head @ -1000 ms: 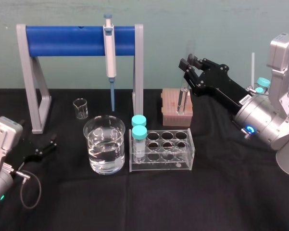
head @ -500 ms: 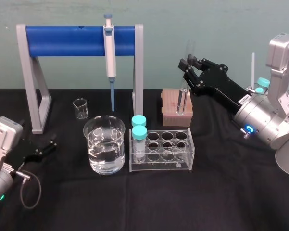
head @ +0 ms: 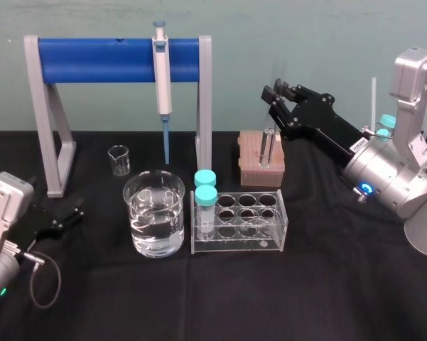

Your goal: Hold the test tube with one hand and immerse one end into the beaker, then return it to the test tube rack.

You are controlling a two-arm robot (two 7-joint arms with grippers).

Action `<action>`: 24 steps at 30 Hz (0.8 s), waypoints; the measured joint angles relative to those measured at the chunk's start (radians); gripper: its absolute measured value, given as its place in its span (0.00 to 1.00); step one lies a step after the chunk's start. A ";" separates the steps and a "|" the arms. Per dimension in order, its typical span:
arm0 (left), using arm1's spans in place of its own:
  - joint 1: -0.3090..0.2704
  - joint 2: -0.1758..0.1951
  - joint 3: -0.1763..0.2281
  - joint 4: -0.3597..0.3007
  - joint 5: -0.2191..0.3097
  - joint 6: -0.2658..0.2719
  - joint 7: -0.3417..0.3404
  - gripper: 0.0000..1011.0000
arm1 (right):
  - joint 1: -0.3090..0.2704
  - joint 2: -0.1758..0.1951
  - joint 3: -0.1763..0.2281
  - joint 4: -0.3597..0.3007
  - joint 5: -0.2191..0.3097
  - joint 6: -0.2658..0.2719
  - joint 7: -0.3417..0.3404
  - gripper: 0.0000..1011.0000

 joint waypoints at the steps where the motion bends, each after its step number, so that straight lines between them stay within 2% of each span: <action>1: 0.000 0.000 0.000 0.000 0.000 0.000 0.000 0.99 | 0.002 -0.001 -0.001 0.001 0.000 0.000 0.001 0.22; 7: 0.000 0.000 0.000 0.000 0.000 0.000 0.000 0.99 | 0.037 -0.019 -0.024 0.023 -0.003 -0.015 0.028 0.22; 13: 0.000 0.000 0.000 0.000 0.000 0.000 0.000 0.99 | 0.091 -0.056 -0.075 0.056 0.004 -0.036 0.091 0.22; 15: 0.000 0.000 0.000 0.000 0.000 0.000 0.000 0.99 | 0.114 -0.074 -0.104 0.070 0.016 -0.044 0.126 0.22; 24: 0.000 0.000 0.000 0.000 0.000 0.000 0.000 0.99 | 0.160 -0.115 -0.174 0.117 0.050 -0.058 0.198 0.22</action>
